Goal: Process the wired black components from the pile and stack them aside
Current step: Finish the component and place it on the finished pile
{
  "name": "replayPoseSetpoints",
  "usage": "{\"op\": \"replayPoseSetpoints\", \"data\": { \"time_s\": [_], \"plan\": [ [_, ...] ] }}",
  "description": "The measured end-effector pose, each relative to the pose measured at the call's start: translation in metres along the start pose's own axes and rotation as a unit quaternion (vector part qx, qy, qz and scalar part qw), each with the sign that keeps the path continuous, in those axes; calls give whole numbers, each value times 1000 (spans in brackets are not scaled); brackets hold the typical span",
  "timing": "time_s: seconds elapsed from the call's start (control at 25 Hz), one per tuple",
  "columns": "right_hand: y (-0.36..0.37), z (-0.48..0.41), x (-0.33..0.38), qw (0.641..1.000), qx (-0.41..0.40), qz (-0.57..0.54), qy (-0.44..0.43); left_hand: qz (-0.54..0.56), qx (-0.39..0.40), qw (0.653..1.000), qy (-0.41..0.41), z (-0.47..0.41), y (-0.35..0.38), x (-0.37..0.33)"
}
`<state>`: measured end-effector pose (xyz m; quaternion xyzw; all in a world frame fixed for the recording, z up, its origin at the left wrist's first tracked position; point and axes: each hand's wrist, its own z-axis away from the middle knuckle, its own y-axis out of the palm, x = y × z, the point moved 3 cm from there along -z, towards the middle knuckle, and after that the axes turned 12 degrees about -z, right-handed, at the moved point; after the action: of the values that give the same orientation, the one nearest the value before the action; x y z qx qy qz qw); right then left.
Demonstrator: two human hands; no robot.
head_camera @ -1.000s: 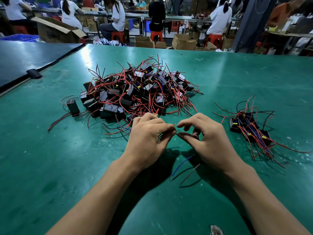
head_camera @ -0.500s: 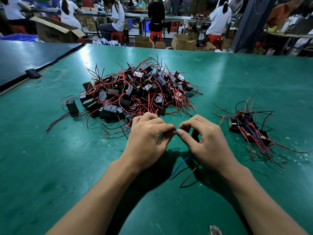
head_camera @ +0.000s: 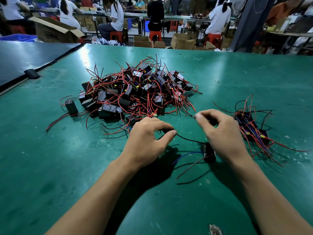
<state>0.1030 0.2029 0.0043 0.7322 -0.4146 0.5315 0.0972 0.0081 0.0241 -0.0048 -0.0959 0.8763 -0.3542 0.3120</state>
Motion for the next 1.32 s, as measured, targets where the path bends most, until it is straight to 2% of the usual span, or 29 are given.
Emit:
{"op": "replayPoseSetpoints", "data": {
  "time_s": [0.12,0.2,0.32,0.4,0.6,0.76,0.84,1.04,1.2,1.32],
  "plan": [
    [-26,-12,-17,988,-122,67,65,52,11,997,-61,-3,1,6],
    [-36,-15,-29,978,-137,105,116,73,48,990,-108,-7,4,10],
    [-35,-15,-37,967,-74,184,159,76,135,976,-152,-10,4,14],
    [-28,-12,-37,967,-40,194,158,102,198,961,-163,-11,1,16],
    [-5,-2,-17,993,16,91,67,142,293,934,-149,-9,-4,11],
    [9,5,-8,997,64,25,30,155,349,915,-133,-6,-5,8],
    [14,7,-5,996,91,4,21,155,347,917,-122,-6,-6,6],
    [19,11,-2,985,173,-16,11,179,249,940,-151,-7,-6,6],
    [21,14,-2,971,216,-97,44,197,187,947,-171,-6,-5,6],
    [24,16,-4,963,240,-116,53,217,157,946,-182,-4,-6,5]
  ]
}}
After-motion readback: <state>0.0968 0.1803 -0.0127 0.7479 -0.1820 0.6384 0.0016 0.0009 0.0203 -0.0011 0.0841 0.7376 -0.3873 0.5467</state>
